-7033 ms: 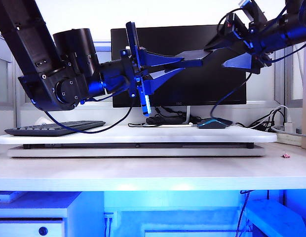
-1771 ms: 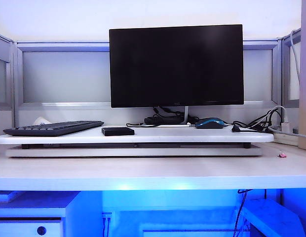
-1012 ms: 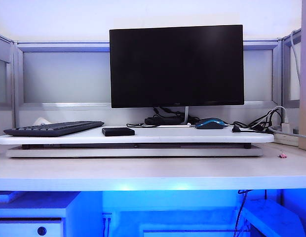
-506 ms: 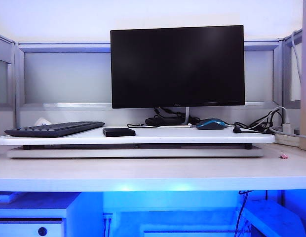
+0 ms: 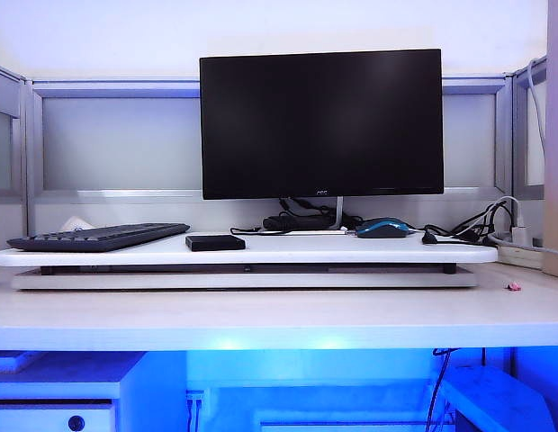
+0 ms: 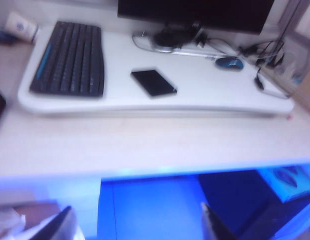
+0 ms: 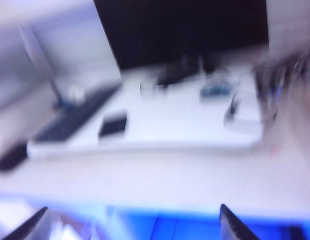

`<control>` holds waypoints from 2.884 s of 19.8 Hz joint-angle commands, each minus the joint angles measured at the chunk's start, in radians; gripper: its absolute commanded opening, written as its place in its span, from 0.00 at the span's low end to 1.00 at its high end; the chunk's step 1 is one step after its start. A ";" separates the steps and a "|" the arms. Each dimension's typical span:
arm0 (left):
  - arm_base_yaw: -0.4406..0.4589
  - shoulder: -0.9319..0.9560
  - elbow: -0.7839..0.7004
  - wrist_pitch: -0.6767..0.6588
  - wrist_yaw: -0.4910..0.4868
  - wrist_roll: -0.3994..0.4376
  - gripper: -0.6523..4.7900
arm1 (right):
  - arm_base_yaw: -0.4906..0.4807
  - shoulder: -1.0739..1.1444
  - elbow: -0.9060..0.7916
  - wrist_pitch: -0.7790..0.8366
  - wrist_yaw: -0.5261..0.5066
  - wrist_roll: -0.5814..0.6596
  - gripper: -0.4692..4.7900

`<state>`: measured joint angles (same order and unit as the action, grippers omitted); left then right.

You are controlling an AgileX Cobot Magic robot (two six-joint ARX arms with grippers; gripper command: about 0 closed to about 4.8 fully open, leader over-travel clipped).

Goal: Unplug the data cable of the portable hard drive.

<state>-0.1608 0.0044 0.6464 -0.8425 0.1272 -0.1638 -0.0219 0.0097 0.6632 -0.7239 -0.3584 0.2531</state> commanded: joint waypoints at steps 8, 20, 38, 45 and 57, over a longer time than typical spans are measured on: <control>0.001 0.000 -0.341 0.406 -0.105 -0.233 0.59 | -0.001 -0.007 -0.252 0.270 0.026 0.046 0.85; 0.000 0.000 -0.569 0.662 -0.081 -0.116 0.49 | 0.001 -0.003 -0.499 0.521 0.072 0.069 0.85; 0.016 0.092 -0.640 0.657 -0.257 0.037 0.15 | 0.004 -0.002 -0.658 0.570 0.237 -0.029 0.18; 0.134 0.225 -0.640 0.703 -0.146 0.038 0.11 | 0.004 -0.004 -0.658 0.557 0.238 -0.033 0.07; 0.132 -0.001 -0.639 0.661 -0.101 0.033 0.11 | 0.003 -0.008 -0.657 0.564 0.252 -0.040 0.08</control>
<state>-0.0299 0.0029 0.0109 -0.1654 0.0193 -0.1291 -0.0193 0.0051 0.0090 -0.1635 -0.1059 0.2131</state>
